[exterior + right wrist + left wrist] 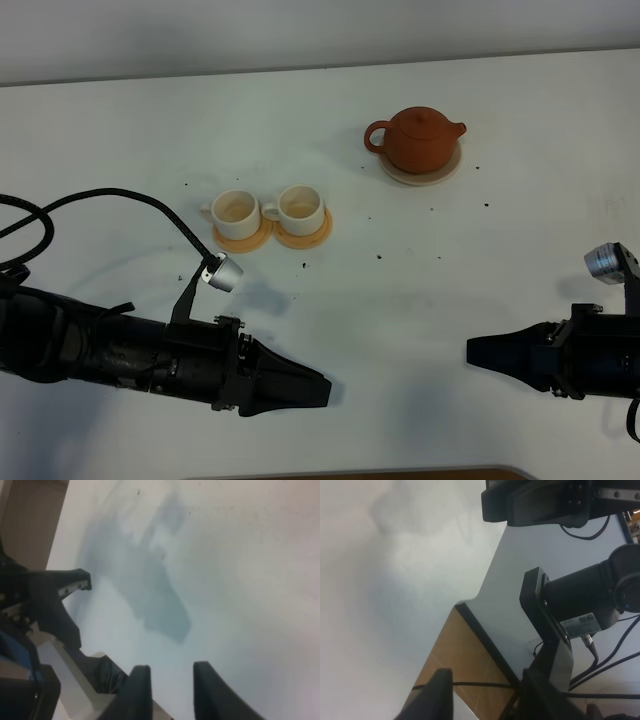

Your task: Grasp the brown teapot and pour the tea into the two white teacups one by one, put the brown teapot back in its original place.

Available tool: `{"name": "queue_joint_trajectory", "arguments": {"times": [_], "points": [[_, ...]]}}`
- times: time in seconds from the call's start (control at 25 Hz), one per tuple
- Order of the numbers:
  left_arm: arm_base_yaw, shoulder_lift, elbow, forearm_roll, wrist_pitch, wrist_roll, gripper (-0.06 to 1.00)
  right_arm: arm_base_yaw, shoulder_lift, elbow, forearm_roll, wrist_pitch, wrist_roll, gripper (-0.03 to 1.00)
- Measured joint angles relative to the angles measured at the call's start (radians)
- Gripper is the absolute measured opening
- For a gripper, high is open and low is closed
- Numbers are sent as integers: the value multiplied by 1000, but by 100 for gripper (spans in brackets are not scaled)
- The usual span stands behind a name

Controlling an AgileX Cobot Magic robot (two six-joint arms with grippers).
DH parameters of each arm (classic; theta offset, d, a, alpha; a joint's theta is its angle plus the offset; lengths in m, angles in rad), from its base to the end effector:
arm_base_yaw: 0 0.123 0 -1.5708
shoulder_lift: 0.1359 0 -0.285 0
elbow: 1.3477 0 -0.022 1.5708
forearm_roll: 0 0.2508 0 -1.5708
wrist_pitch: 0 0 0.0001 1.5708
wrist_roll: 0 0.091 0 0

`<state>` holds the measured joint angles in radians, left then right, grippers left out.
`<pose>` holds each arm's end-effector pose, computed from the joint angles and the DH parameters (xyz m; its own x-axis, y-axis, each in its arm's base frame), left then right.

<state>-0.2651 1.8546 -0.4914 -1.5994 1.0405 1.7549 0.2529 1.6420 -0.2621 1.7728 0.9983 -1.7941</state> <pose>0.1971 -0.1349 0.1064 -0.8487 0.2972 -0.4374 0.5252 0.3779 -0.7625 0.1525 0.1169 0.1237 -0.8819 -0.1472 -0.4479 -0.4618 0.4611 0.7577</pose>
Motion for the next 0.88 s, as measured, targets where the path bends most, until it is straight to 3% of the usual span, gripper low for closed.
{"name": "queue_joint_trajectory", "arguments": {"times": [0.88], "points": [[0,0,0,-1,9,-1,37,0,0,0,0,0,0,24]]}}
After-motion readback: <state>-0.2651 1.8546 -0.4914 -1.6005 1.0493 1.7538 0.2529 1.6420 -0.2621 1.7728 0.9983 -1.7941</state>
